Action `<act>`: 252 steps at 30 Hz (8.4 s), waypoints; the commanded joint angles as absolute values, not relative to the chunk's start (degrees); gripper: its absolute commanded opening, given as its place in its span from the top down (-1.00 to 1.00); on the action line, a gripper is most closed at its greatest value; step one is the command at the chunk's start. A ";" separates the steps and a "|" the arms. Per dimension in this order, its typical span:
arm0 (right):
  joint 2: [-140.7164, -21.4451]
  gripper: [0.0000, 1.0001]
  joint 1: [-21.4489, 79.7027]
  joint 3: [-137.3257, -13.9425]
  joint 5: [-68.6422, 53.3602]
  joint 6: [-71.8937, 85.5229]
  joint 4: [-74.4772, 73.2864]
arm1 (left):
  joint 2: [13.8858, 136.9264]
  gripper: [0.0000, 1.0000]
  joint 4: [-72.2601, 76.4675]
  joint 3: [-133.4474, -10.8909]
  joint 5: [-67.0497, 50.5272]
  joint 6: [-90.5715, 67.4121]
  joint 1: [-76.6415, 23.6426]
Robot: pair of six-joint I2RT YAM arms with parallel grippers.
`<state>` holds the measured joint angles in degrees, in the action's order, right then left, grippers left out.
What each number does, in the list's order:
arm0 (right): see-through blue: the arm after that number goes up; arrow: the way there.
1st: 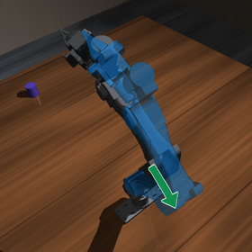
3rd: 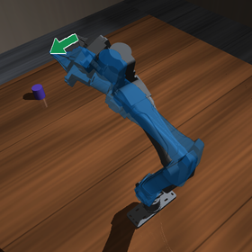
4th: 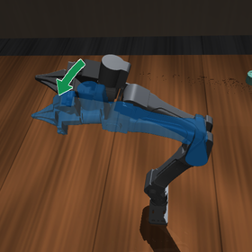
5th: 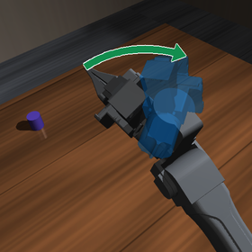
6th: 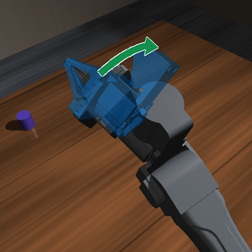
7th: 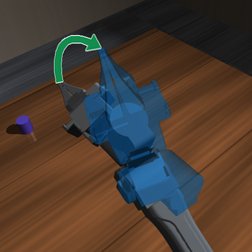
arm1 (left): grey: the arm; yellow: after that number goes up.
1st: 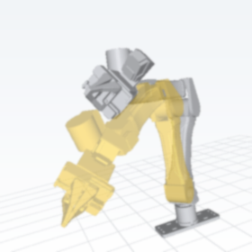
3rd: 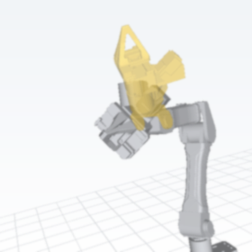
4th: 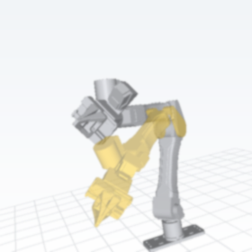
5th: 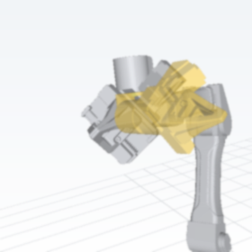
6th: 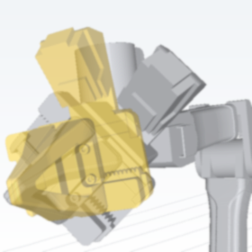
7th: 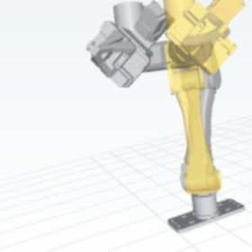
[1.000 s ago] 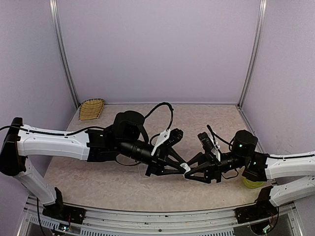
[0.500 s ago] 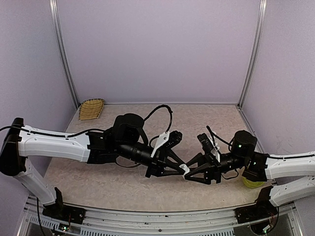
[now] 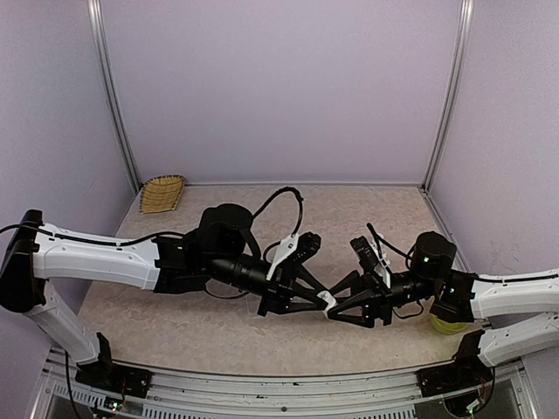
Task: Sort the pills into containers
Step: Pass from the left arm to the right, then unscrew the lid of the pill bottle from the pill bottle.
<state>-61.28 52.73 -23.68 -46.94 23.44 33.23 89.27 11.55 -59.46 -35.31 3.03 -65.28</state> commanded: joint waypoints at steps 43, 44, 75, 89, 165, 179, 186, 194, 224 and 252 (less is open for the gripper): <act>-57.15 0.55 53.17 -24.65 -21.82 15.92 21.73 | 89.57 -0.39 13.26 -59.73 -19.13 -11.72 -61.30; -57.65 0.55 53.16 -24.81 -22.40 16.04 21.98 | 89.20 -0.59 13.62 -59.61 -19.11 -11.78 -60.97; -65.78 0.48 54.63 -27.54 -24.00 24.93 31.09 | 93.01 -0.96 21.76 -59.63 -35.52 -9.30 -61.57; -67.32 0.46 54.61 -26.83 -22.36 25.93 30.64 | 90.17 -0.97 24.13 -56.74 -31.07 -7.87 -62.49; -66.37 0.35 56.81 -29.87 -25.45 22.45 27.41 | 90.64 -0.96 21.95 -57.74 -32.05 -4.91 -63.71; -67.15 0.35 56.78 -29.79 -26.63 22.64 27.86 | 90.00 -0.95 22.43 -56.65 -31.55 -5.04 -63.28; -64.31 0.34 56.46 -28.61 -21.64 22.61 26.80 | 89.68 -0.94 21.78 -56.01 -31.85 -4.50 -63.28; -63.48 0.34 54.57 -27.75 -16.53 24.08 24.12 | 88.16 -0.90 22.35 -54.75 -30.43 -3.98 -63.26; -61.11 0.52 52.26 -24.45 -25.17 23.46 29.15 | 86.41 -0.97 24.30 -52.98 -25.00 -8.53 -59.92; -52.16 0.63 52.28 -20.40 -31.12 18.01 32.57 | 88.97 -0.71 11.59 -62.31 -36.04 -6.42 -59.39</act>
